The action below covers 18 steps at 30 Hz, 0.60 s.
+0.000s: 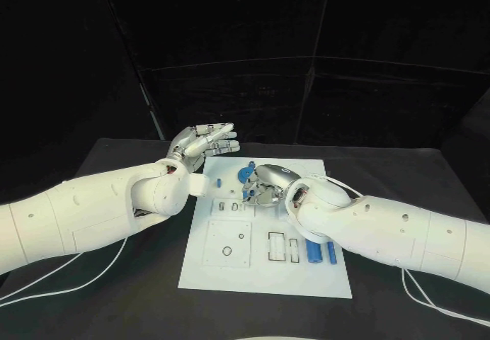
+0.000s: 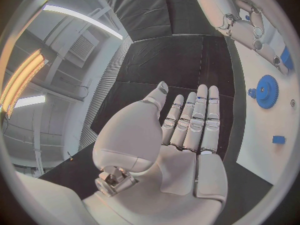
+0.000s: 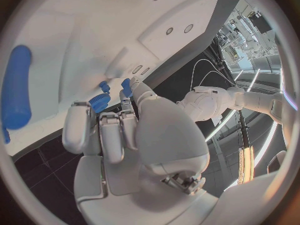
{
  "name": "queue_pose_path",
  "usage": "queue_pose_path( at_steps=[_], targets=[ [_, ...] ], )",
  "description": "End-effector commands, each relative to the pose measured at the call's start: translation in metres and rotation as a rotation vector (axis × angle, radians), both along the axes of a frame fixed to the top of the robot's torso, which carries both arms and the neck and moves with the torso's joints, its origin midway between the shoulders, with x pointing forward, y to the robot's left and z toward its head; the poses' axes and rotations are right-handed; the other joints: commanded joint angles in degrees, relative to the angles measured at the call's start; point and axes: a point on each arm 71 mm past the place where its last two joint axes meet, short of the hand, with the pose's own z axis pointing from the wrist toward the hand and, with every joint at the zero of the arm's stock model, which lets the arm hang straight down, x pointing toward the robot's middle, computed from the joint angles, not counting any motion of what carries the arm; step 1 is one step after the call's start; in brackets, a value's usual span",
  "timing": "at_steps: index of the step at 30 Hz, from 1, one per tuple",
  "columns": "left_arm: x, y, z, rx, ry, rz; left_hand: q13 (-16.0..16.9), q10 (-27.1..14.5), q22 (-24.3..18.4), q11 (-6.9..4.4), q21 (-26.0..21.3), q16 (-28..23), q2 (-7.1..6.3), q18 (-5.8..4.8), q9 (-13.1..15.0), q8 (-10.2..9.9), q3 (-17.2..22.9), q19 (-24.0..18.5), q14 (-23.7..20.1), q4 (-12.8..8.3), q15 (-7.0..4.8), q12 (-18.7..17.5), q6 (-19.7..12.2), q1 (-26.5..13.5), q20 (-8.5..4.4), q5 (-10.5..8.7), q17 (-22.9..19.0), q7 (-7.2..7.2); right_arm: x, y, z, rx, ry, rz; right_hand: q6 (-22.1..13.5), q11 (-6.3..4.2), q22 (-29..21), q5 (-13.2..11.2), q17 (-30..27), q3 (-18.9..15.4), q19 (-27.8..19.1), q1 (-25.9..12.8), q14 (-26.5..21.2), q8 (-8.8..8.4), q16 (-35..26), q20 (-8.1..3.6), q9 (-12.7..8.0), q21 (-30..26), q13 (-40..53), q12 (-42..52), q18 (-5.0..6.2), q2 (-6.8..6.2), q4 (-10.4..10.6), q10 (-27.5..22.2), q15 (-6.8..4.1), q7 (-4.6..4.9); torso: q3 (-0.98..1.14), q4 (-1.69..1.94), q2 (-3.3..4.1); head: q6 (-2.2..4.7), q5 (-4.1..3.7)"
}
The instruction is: Assemble the parts on the task board
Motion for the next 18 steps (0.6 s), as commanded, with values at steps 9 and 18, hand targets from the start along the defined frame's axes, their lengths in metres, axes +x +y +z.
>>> queue_pose_path(
  at_steps=[9, 18],
  targets=[
    [0.001, -0.002, 0.002, -0.005, -0.014, -0.007, 0.00, -0.20, -0.07, -0.13, -0.20, -0.23, -0.49, 0.71, 0.01, -0.14, 0.03, 0.21, 0.26, -0.23, 0.09, -0.24, -0.36, -0.08, 0.14, 0.26, -0.06, 3.02, -0.006, 0.007, -0.007, -0.028, 0.004, 0.026, 0.99, -0.09, -0.05, 0.29, 9.55, 0.35, 0.00, 0.39, 4.78, 0.25, -0.28, -0.08, 0.03, 0.12, 7.56, -0.07, -0.91, -0.09, -0.09, 0.00, -0.24, -0.42, -0.03, 0.07, -0.01, -0.18, 0.08],
    [0.001, -0.003, 0.002, -0.006, -0.013, -0.008, 0.00, -0.19, -0.08, -0.13, -0.20, -0.23, -0.50, 0.71, 0.01, -0.12, 0.05, 0.22, 0.27, -0.25, 0.09, -0.23, -0.34, -0.10, 0.14, 0.25, -0.06, 3.02, -0.009, 0.008, -0.012, -0.046, 0.015, 0.035, 0.86, -0.03, -0.22, 0.24, 9.47, 0.32, -0.08, -0.09, 4.76, 0.17, -0.33, -0.05, 0.00, 0.03, 7.48, -0.15, -0.88, -0.74, -0.04, -0.07, -0.19, -0.35, -0.06, 0.05, 0.00, -0.23, 0.16]
  ],
)
